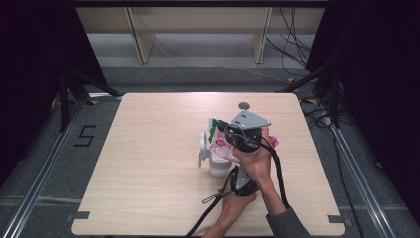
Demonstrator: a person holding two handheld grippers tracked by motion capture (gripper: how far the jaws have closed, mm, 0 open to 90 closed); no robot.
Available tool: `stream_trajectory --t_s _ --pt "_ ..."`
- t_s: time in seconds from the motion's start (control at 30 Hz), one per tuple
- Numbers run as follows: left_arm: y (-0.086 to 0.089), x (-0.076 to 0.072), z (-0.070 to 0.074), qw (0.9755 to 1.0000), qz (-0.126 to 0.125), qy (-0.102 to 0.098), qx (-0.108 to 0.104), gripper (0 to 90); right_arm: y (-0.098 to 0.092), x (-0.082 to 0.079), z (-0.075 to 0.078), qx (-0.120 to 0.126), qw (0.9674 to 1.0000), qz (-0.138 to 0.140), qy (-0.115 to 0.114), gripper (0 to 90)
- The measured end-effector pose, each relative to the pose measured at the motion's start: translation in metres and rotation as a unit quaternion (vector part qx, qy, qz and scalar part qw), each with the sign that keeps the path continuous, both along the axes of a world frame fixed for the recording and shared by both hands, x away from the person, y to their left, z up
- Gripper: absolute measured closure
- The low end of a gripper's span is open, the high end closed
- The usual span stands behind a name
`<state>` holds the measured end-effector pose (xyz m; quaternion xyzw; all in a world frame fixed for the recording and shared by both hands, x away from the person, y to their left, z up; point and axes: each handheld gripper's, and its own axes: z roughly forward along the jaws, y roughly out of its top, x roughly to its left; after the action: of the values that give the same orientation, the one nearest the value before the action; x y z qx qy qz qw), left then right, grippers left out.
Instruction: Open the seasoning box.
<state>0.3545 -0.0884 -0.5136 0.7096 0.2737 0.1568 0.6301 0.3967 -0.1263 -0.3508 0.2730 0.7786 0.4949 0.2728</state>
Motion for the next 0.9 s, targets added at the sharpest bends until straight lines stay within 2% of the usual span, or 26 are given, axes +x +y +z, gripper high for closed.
stream_trajectory --t_s 0.07,0.17,0.23,0.3,0.37,0.43,0.47,0.53,0.6,0.63,0.67,0.7,0.8,0.83,0.9 --pt "-0.0017 -0.0006 -0.0007 1.0000 0.007 -0.004 -0.005 75.1 -0.0008 -0.0004 0.0008 -0.006 1.0000 0.000 -0.004 89.6" --pt "-0.0014 -0.0020 -0.0006 1.0000 0.008 -0.005 0.000 75.3 -0.0006 -0.0001 0.0009 -0.003 1.0000 0.007 0.006 89.5" --pt "-0.0024 -0.0024 -0.0007 0.9999 0.012 -0.007 0.000 75.3 0.0000 0.0006 0.0007 -0.009 0.9997 0.021 0.013 89.3" --pt "-0.0024 -0.0028 -0.0006 0.9999 0.013 -0.008 0.000 75.4 0.0008 0.0022 0.0008 -0.017 0.9994 0.030 0.004 89.0" --pt "-0.0023 -0.0033 -0.0001 0.9999 0.013 -0.008 -0.002 75.4 0.0010 0.0026 0.0012 -0.022 0.9994 0.027 0.002 89.1" --pt "-0.0028 -0.0032 -0.0004 0.9999 0.014 -0.008 -0.002 75.4 0.0016 0.0023 0.0010 -0.025 0.9990 0.035 0.012 89.1" --pt "-0.0029 -0.0032 -0.0007 0.9999 0.014 -0.007 -0.003 75.5 0.0013 0.0025 0.0012 -0.030 0.9990 0.032 0.006 89.1" --pt "-0.0027 -0.0033 -0.0007 0.9999 0.013 -0.006 -0.003 75.5 0.0018 0.0019 0.0006 -0.022 0.9991 0.029 0.023 89.1" --pt "-0.0029 -0.0031 -0.0009 0.9999 0.014 -0.006 -0.001 75.4 0.0023 0.0031 -0.0005 -0.017 0.9994 0.026 0.017 89.0" --pt "-0.0030 -0.0028 -0.0010 0.9999 0.014 -0.007 -0.001 75.4 0.0027 0.0021 -0.0004 -0.016 0.9993 0.025 0.023 89.0" --pt "-0.0030 -0.0028 -0.0010 0.9999 0.014 -0.005 -0.001 75.5 0.0025 0.0030 -0.0002 -0.020 0.9990 0.033 0.024 88.9" --pt "-0.0029 -0.0029 -0.0010 0.9999 0.014 -0.005 -0.001 75.4 0.0018 0.0041 -0.0002 -0.022 0.9992 0.030 0.013 88.8" --pt "-0.0034 -0.0033 -0.0014 0.9999 0.016 -0.005 -0.001 75.5 0.0007 0.0049 -0.0001 -0.026 0.9988 0.036 0.022 88.1" --pt "-0.0037 -0.0035 -0.0014 0.9998 0.017 -0.006 -0.001 75.5 0.0010 0.0052 -0.0006 -0.025 0.9991 0.032 0.014 87.8" --pt "-0.0035 -0.0039 -0.0012 0.9998 0.018 -0.007 -0.001 75.5 0.0012 0.0055 -0.0011 -0.029 0.9990 0.030 0.015 87.0"
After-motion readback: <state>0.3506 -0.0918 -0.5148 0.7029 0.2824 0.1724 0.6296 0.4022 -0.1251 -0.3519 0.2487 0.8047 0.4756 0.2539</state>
